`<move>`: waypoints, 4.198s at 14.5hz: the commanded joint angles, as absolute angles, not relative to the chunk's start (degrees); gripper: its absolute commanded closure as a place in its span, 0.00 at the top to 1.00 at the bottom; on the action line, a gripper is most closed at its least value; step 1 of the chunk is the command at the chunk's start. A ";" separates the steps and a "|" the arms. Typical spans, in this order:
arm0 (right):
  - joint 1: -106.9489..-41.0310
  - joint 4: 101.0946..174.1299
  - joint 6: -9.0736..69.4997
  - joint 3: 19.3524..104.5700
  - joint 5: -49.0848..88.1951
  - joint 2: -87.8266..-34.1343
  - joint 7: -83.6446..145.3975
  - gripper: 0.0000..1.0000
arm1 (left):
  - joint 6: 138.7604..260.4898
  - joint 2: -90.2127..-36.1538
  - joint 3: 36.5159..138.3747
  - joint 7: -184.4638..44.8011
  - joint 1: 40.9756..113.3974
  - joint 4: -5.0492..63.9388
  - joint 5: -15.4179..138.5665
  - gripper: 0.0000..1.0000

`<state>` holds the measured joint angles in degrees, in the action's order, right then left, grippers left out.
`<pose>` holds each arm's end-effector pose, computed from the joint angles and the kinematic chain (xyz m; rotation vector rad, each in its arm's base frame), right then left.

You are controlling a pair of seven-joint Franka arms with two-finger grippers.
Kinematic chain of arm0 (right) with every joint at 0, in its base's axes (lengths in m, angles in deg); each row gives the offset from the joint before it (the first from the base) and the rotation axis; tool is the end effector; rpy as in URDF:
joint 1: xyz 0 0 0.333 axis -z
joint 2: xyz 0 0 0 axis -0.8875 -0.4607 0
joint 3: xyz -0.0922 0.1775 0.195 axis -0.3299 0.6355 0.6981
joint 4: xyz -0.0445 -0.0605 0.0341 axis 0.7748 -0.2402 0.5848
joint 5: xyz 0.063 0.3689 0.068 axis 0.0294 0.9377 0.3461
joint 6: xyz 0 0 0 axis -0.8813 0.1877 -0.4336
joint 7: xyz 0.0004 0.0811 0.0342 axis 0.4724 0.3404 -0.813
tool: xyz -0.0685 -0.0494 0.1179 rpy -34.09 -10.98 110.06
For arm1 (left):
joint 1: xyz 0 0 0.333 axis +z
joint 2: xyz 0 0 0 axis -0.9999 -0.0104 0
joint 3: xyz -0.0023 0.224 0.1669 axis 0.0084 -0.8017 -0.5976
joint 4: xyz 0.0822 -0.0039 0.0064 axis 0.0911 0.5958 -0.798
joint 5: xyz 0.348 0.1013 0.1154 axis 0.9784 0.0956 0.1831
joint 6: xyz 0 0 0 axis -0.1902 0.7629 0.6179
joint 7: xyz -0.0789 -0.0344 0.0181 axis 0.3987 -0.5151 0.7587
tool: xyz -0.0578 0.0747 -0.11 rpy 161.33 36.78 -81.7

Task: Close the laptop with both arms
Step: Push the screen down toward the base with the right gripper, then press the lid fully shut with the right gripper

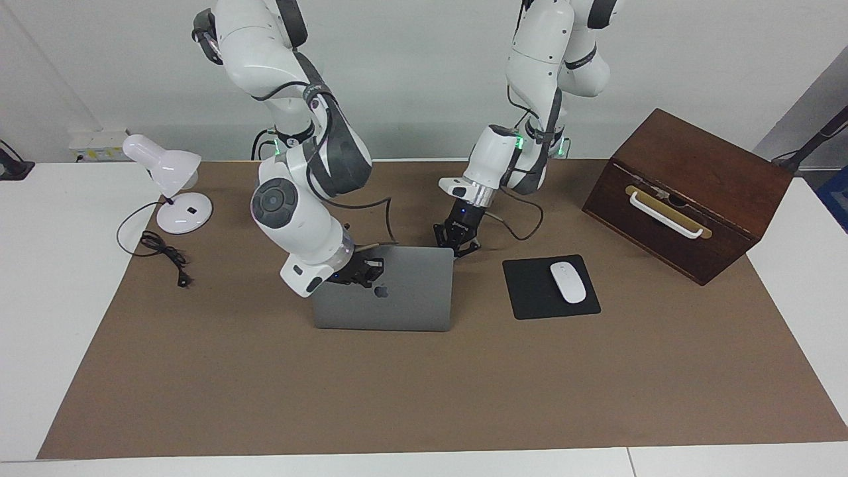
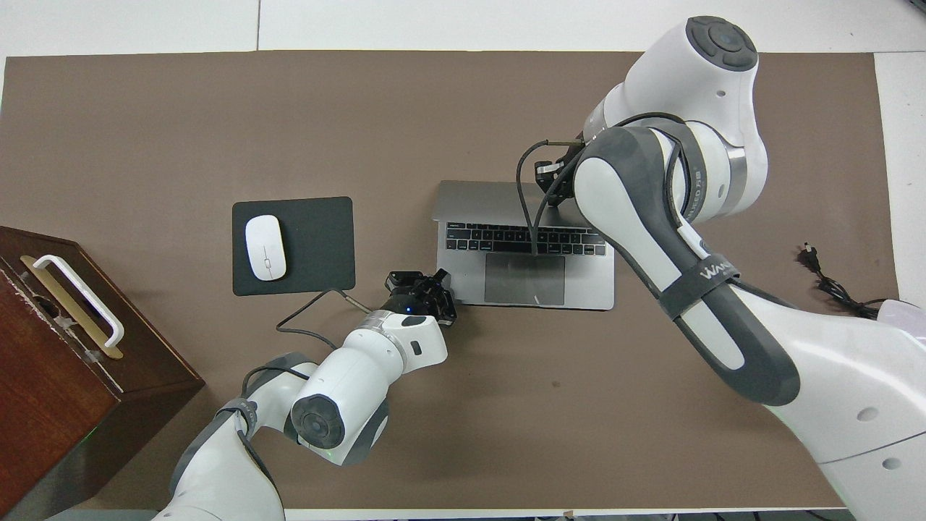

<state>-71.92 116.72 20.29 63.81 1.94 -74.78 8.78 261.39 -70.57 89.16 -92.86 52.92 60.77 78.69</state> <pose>0.6239 0.2204 0.3337 -2.8740 0.0227 0.2147 0.4178 -0.3423 0.2141 2.5740 -0.9210 0.9973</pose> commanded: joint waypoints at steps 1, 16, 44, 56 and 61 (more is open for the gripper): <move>-71.44 125.51 25.10 64.16 2.85 -70.61 8.20 0.00 | 261.98 -74.22 89.08 -94.24 52.75 60.87 78.01 0.00; -71.79 133.44 31.27 64.16 2.76 -69.11 8.29 0.00 | 261.98 -74.22 89.08 -94.24 52.75 60.87 78.01 0.00; -72.06 137.58 36.46 64.16 2.76 -69.02 8.20 0.00 | 261.98 -74.22 89.08 -94.33 52.75 61.49 78.01 0.00; -71.35 129.57 24.33 63.90 -0.04 -65.25 8.20 0.00 | 261.98 -74.13 89.08 -94.15 52.75 61.57 78.01 0.00; -71.18 129.57 20.55 63.73 -0.31 -61.91 8.11 0.00 | 261.98 -73.52 89.25 -91.18 52.32 62.19 78.01 0.00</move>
<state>-71.91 129.23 22.38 63.40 0.84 -63.80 8.78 261.86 -70.68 89.19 -92.56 52.92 60.90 78.69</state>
